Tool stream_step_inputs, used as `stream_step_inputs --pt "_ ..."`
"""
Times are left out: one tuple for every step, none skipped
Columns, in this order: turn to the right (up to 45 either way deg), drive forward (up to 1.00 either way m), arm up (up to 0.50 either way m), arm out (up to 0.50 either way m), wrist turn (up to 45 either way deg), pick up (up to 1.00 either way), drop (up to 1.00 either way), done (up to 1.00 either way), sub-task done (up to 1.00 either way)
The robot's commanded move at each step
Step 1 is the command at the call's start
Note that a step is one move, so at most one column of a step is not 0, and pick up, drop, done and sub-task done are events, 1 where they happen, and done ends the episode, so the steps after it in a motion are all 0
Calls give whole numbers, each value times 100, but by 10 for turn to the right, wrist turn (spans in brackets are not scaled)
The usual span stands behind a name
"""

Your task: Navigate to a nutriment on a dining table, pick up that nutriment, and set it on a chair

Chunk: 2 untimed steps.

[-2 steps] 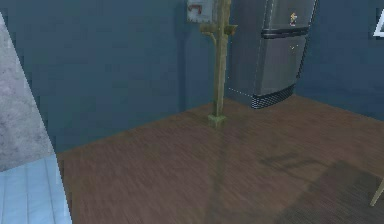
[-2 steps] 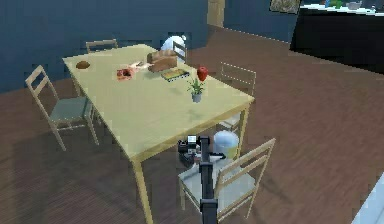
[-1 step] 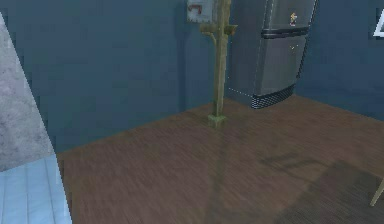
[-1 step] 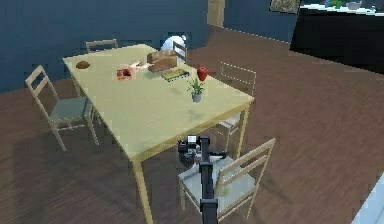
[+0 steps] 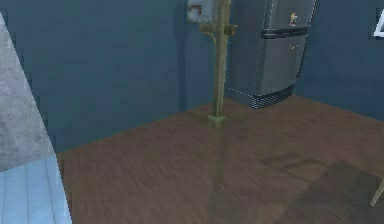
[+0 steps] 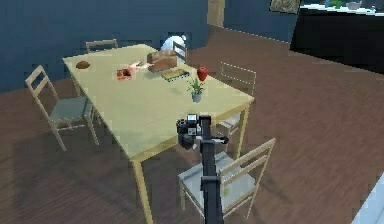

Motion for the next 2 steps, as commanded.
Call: stream_step_inputs --pt "0 0 0 -8 0 0 0 0 0" --pt "0 0 0 0 0 0 0 100 0"
